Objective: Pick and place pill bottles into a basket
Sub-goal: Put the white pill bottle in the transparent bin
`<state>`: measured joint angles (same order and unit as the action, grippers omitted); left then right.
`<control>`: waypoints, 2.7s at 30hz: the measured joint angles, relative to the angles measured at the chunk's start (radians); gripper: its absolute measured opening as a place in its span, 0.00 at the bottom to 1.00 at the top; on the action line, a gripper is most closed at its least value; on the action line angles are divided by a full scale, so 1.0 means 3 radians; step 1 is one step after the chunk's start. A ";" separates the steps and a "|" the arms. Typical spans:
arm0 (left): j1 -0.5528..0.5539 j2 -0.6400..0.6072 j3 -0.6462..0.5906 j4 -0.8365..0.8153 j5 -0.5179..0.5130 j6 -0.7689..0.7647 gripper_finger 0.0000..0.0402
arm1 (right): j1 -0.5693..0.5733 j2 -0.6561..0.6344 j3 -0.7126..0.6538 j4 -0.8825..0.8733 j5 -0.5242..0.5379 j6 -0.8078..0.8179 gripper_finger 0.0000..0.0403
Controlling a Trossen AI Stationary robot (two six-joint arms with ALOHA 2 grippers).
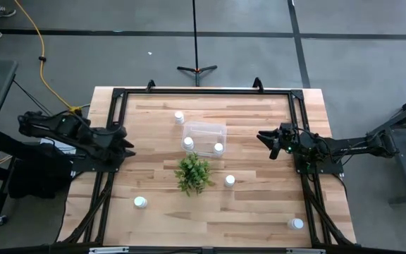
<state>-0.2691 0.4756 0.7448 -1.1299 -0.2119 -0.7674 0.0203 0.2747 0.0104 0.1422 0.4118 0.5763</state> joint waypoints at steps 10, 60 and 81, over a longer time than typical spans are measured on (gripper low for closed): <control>0.0000 -0.0120 -0.0414 0.0142 0.0747 0.0127 0.56 | 0.0000 -0.0001 -0.0001 -0.0015 0.0003 -0.0055 0.31; -0.0068 0.1770 -0.0107 0.0365 0.1888 -0.1235 0.94 | 0.0000 0.0000 0.0000 -0.0170 0.0028 -0.0055 0.31; -0.0420 0.1803 -0.0077 0.0697 0.1644 -0.2848 0.94 | -0.0001 0.0000 -0.0001 -0.0175 0.0028 -0.0088 0.31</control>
<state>-0.3951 1.0166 0.7216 -0.9207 0.2812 -1.6218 0.0201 0.2748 0.0102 0.0898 0.4202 0.5499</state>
